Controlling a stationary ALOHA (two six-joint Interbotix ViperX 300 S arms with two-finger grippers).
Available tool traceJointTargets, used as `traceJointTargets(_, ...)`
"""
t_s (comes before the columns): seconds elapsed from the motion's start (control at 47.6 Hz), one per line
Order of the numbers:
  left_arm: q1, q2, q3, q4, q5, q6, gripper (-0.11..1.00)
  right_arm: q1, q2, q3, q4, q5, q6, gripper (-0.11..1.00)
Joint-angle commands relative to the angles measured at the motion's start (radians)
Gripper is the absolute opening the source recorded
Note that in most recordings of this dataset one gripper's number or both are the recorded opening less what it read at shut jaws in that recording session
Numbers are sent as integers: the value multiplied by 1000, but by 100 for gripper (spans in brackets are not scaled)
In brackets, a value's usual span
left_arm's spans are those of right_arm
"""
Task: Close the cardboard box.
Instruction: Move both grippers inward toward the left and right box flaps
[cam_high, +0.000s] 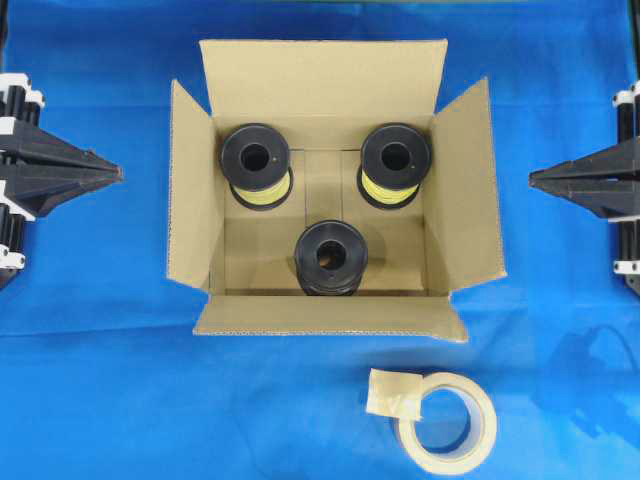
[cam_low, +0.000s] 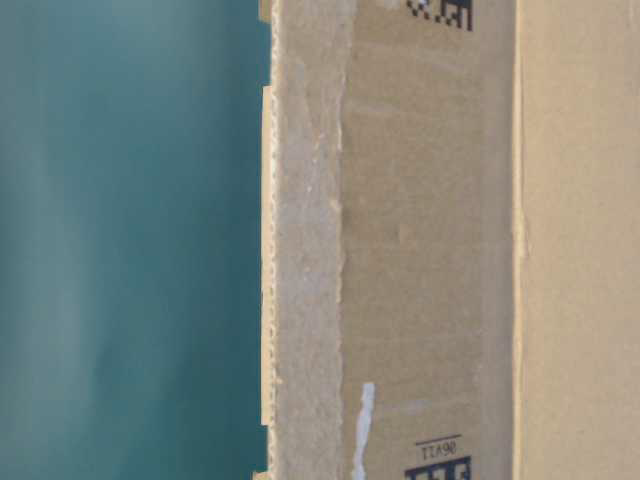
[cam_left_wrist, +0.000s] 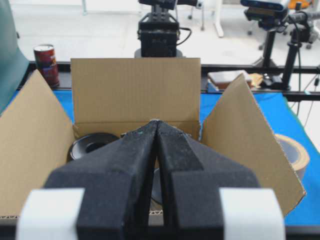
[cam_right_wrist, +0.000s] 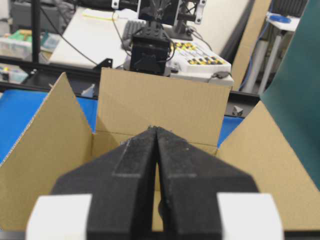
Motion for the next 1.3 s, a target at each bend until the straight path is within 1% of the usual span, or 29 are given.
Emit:
traceJointTargets(0.0,-2,-17,-3,-28,20,9,0,-2,-12,-9,0,2,2,0)
traceJointTargets(0.084,-2,-32,0,-28,52,9,0,-9,-38,-11,0,74,2,0)
traceJointTargets(0.21,-2,-49,28,-26,57,8,0,-29,-97,11,9,161,5,0)
traceJointTargets(0.294,-2,-49,60,-28,46,8,0,-37,-124,43,12,167,5,0)
traceJointTargets(0.42,-2,-34,129,-28,-40,8,0,-41,-129,103,21,152,6,0)
traceJointTargets(0.546,-2,-23,209,-35,-137,6,0,-41,-74,155,40,91,6,0)
traceJointTargets(0.609,-2,-15,245,-37,-173,-8,0,-41,-32,175,44,51,6,0)
traceJointTargets(0.714,-2,15,291,-38,-221,-20,0,-41,58,209,61,-54,6,0)
traceJointTargets(0.861,-2,64,318,-38,-270,-23,0,-41,193,253,91,-232,8,0)
traceJointTargets(0.966,-2,95,322,-38,-291,-23,0,-41,264,264,98,-327,8,0)
traceJointTargets(1.05,-2,104,322,-40,-302,-23,0,-41,287,262,98,-342,8,0)
traceJointTargets(1.282,-2,117,310,-40,-307,-23,0,-41,291,250,100,-347,17,0)
